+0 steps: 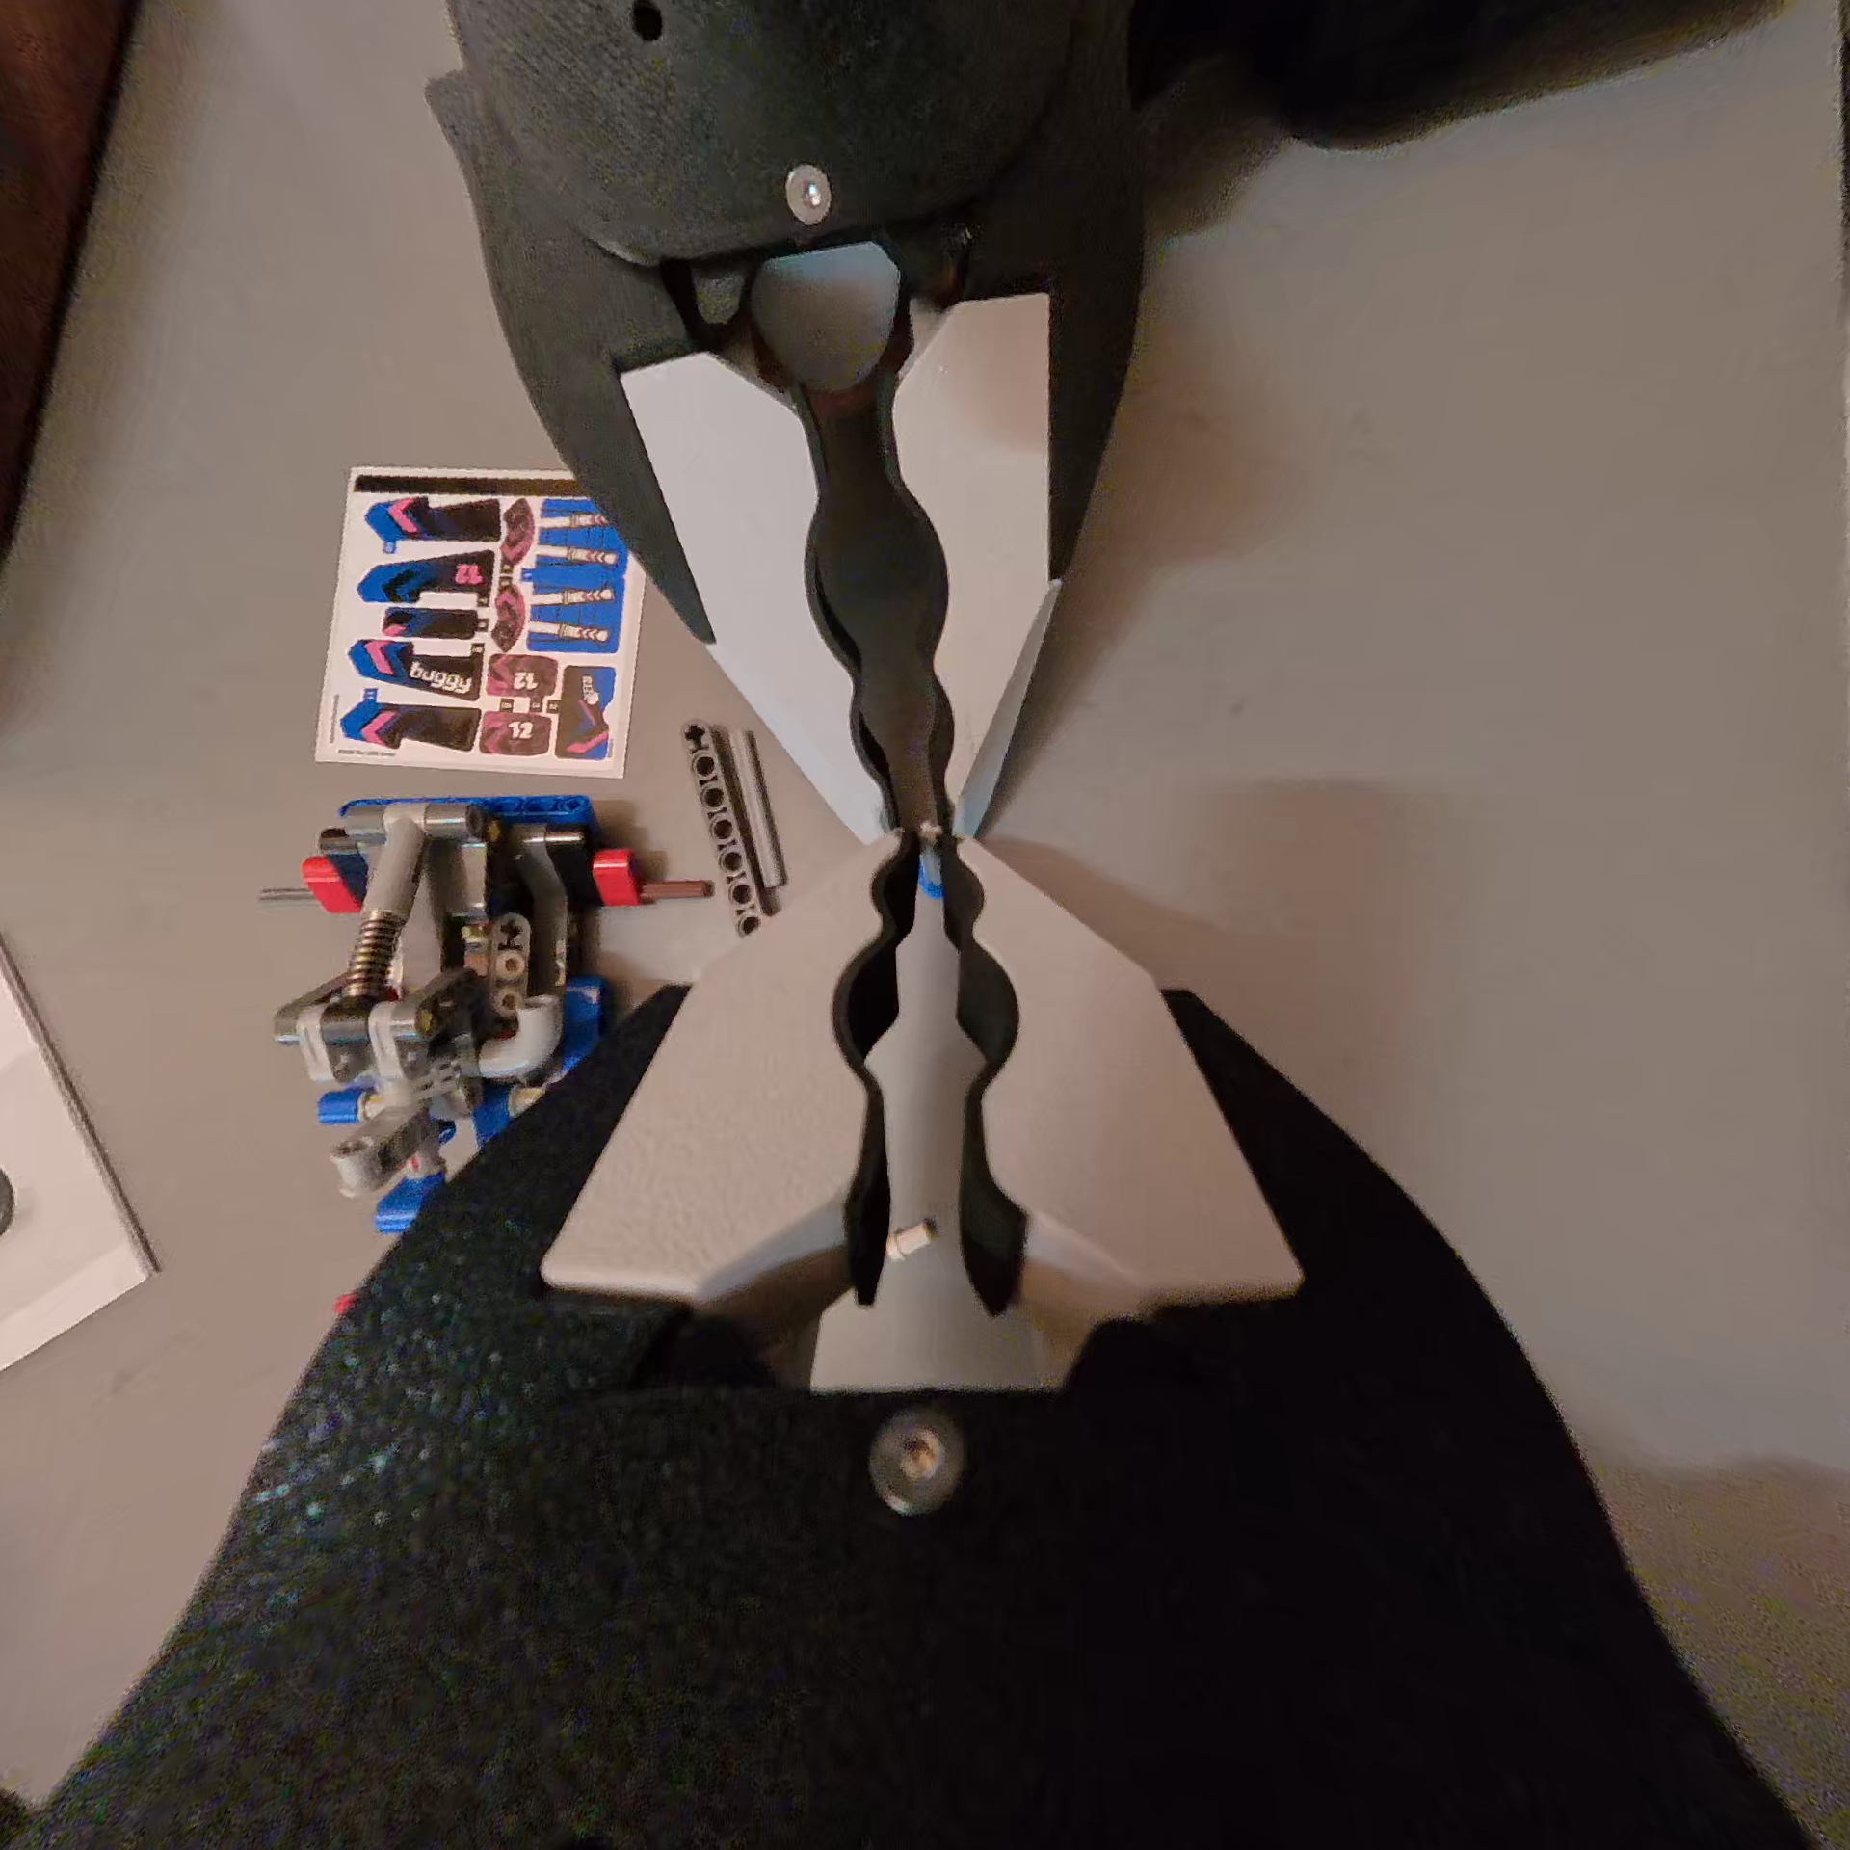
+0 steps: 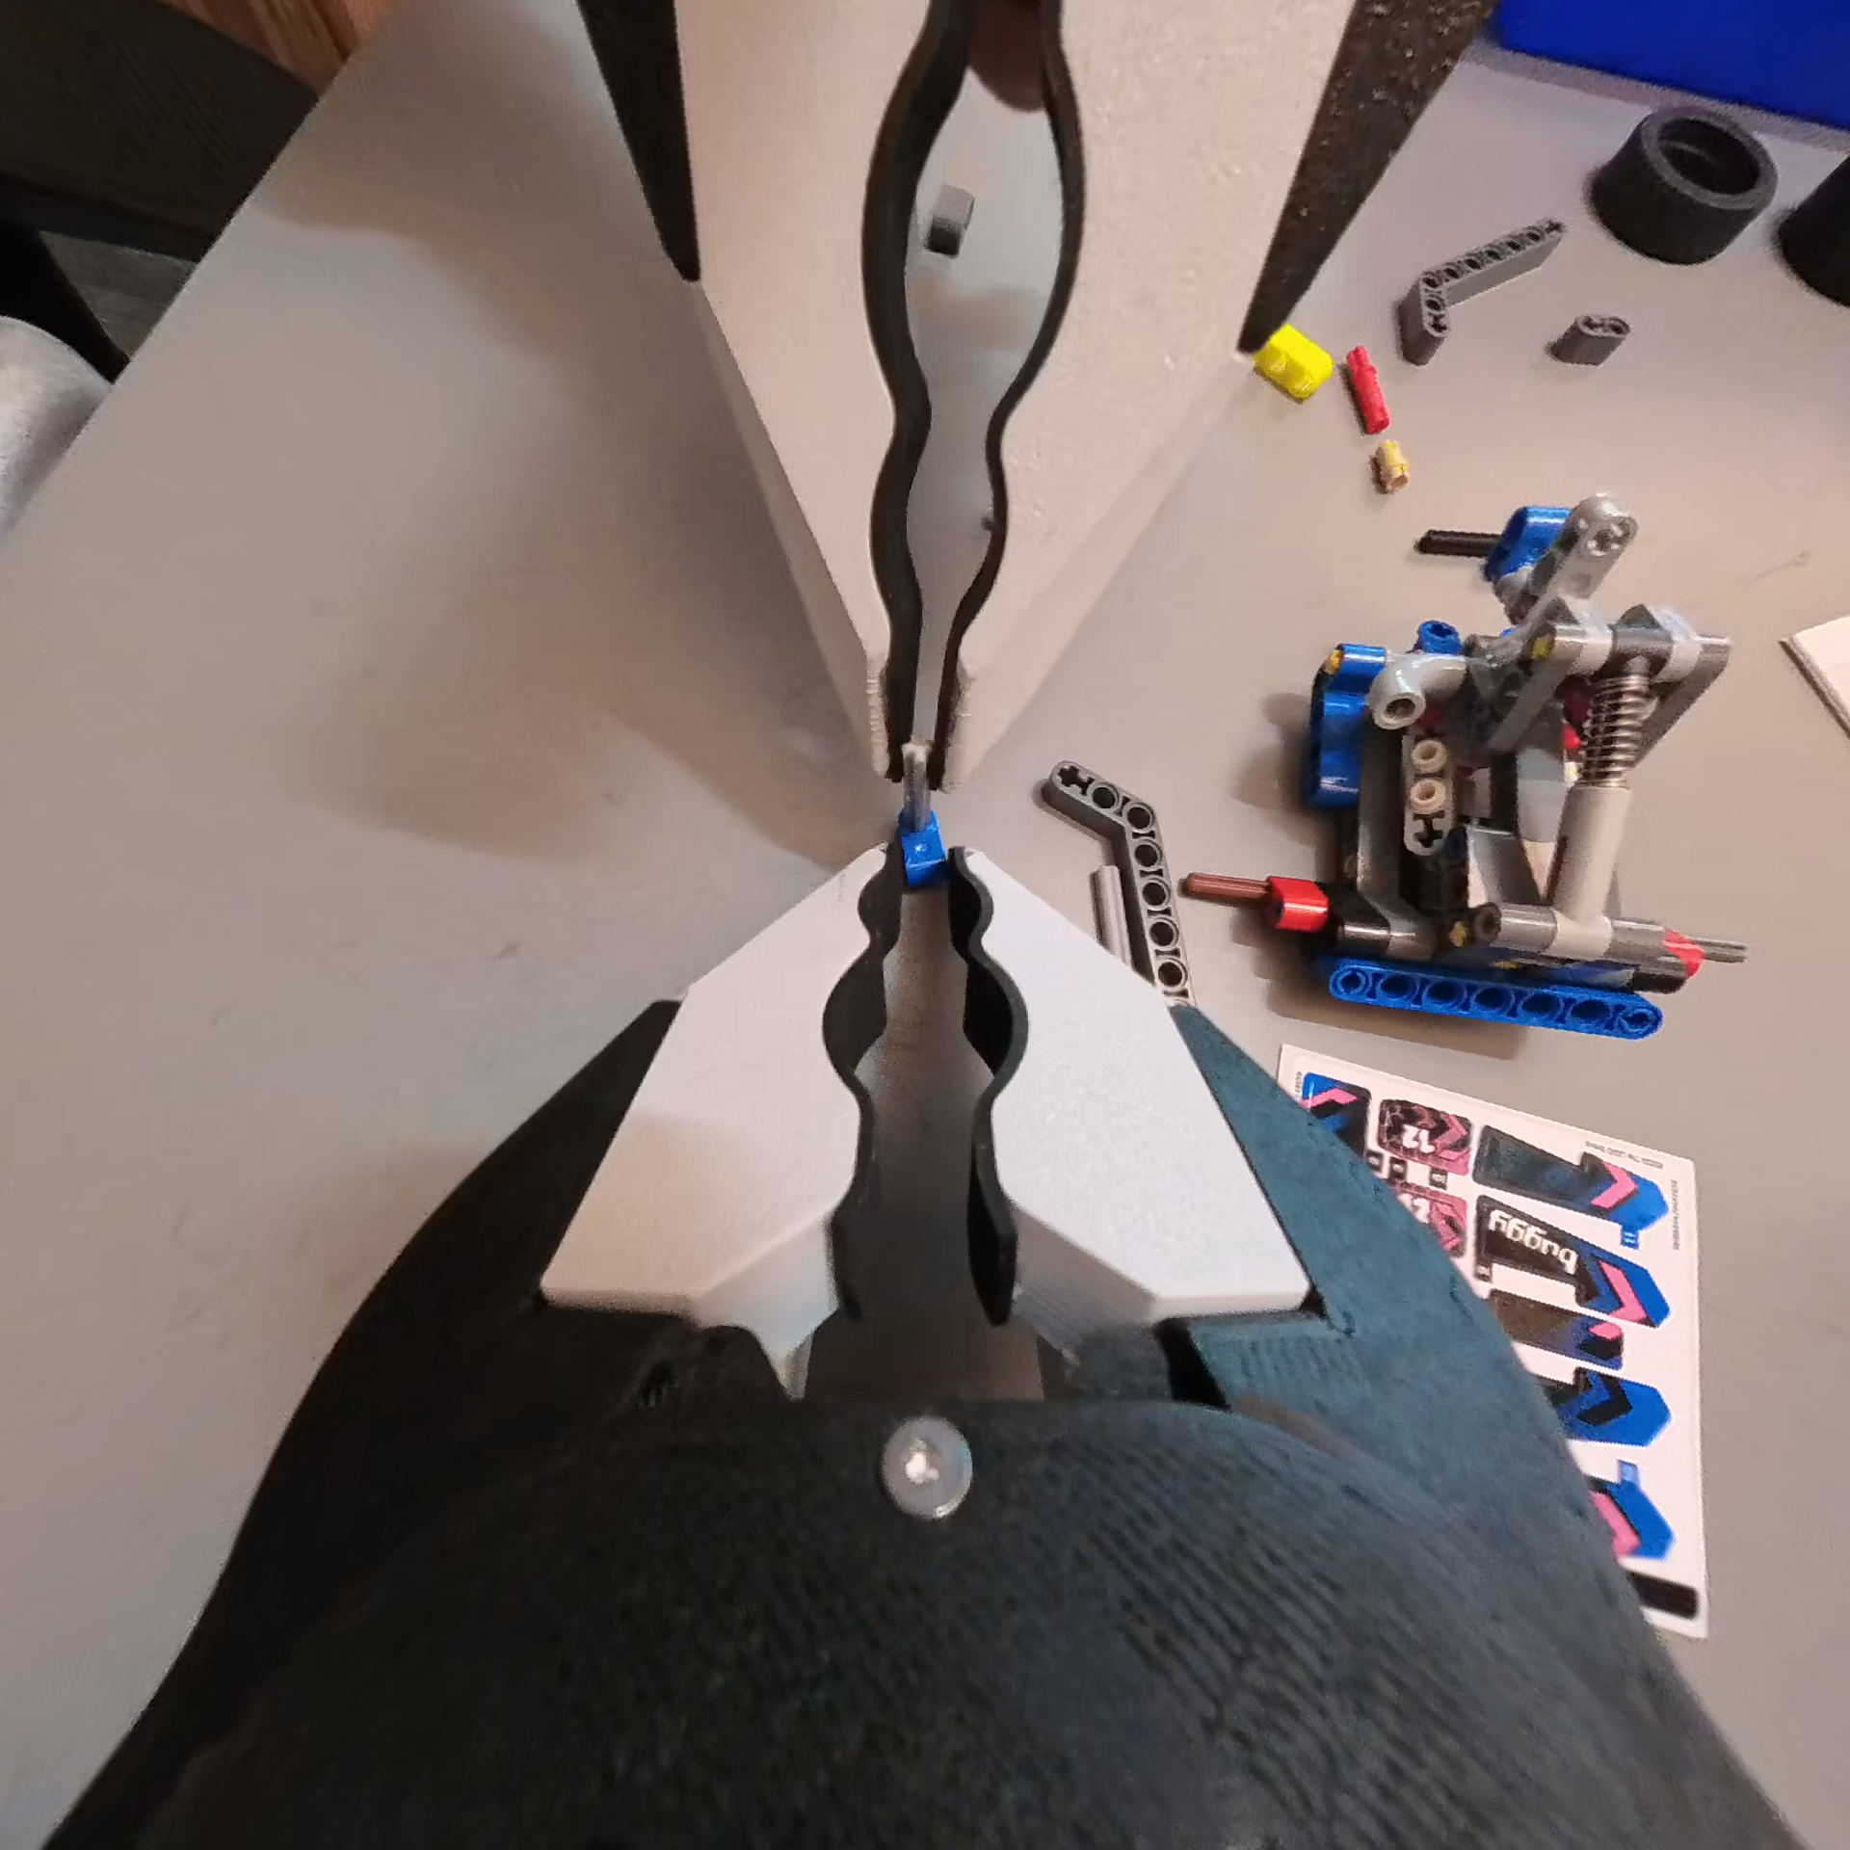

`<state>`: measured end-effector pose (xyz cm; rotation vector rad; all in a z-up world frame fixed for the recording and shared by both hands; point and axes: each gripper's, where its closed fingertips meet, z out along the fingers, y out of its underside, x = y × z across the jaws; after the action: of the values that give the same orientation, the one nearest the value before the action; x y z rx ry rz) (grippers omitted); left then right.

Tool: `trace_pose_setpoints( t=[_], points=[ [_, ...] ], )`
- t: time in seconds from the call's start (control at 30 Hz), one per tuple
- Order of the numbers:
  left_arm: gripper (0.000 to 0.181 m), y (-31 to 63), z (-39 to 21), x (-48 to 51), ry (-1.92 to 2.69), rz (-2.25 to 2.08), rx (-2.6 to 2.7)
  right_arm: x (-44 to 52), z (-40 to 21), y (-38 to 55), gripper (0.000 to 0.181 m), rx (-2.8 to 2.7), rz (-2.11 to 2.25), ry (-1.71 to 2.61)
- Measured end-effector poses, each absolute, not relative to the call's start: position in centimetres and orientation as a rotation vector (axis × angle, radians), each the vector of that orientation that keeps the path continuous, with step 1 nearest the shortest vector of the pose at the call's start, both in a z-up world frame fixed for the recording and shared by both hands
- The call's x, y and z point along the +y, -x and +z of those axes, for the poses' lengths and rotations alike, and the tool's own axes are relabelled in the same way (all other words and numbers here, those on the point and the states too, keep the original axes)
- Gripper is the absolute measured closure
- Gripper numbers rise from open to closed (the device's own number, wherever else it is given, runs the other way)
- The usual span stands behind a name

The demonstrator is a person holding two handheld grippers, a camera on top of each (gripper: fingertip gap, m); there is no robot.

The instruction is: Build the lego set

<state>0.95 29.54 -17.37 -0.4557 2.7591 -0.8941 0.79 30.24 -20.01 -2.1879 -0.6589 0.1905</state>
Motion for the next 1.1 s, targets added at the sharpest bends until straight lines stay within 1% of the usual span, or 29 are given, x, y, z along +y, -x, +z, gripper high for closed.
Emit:
trace_pose_setpoints(
  t=[0.23, 0.33, 0.43, 0.57, 0.63, 0.7, 0.77, 0.9, 0.97, 1.0, 1.07, 1.1],
  points=[
    [0.180, -1.0, -17.4, 29.7, 0.511, -0.842, 2.791, 30.2, -20.1, -0.9, 0.174, -0.645, 0.205, 2.196],
    [0.179, -0.9, -18.0, 29.9, 0.567, -0.747, 2.809, 30.2, -20.1, -0.9, 0.174, -0.630, 0.203, 2.201],
    [0.172, -1.3, -18.6, 30.3, 0.612, -0.629, 2.788, 30.2, -20.1, -0.9, 0.175, -0.608, 0.190, 2.206],
    [0.171, -1.3, -17.8, 30.0, 0.665, -0.649, 2.762, 30.2, -20.1, -0.9, 0.175, -0.606, 0.176, 2.205],
    [0.164, -1.4, -16.9, 29.7, 0.711, -0.713, 2.738, 30.2, -20.1, -0.9, 0.175, -0.607, 0.170, 2.204],
    [0.166, -1.5, -16.1, 29.4, 0.766, -0.771, 2.718, 30.2, -20.1, -0.9, 0.175, -0.606, 0.168, 2.204],
    [0.181, -1.6, -15.8, 29.5, 0.793, -0.773, 2.704, 30.2, -20.1, -1.0, 0.175, -0.603, 0.164, 2.204],
    [0.181, -1.2, -16.8, 30.4, 0.826, -0.584, 2.751, 30.2, -20.1, -1.0, 0.175, -0.603, 0.164, 2.204],
    [0.161, -1.0, -17.2, 30.4, 0.848, -0.532, 2.770, 30.2, -20.1, -1.0, 0.175, -0.602, 0.166, 2.205],
    [0.157, -0.8, -17.3, 30.2, 0.878, -0.531, 2.783, 30.2, -20.1, -1.0, 0.175, -0.601, 0.166, 2.205],
    [0.158, -0.8, -17.2, 29.7, 0.935, -0.556, 2.790, 30.2, -20.0, -1.0, 0.175, -0.595, 0.168, 2.207],
    [0.161, -0.9, -17.2, 29.7, 0.949, -0.555, 2.785, 30.2, -20.0, -1.0, 0.175, -0.595, 0.167, 2.207]
  ],
)
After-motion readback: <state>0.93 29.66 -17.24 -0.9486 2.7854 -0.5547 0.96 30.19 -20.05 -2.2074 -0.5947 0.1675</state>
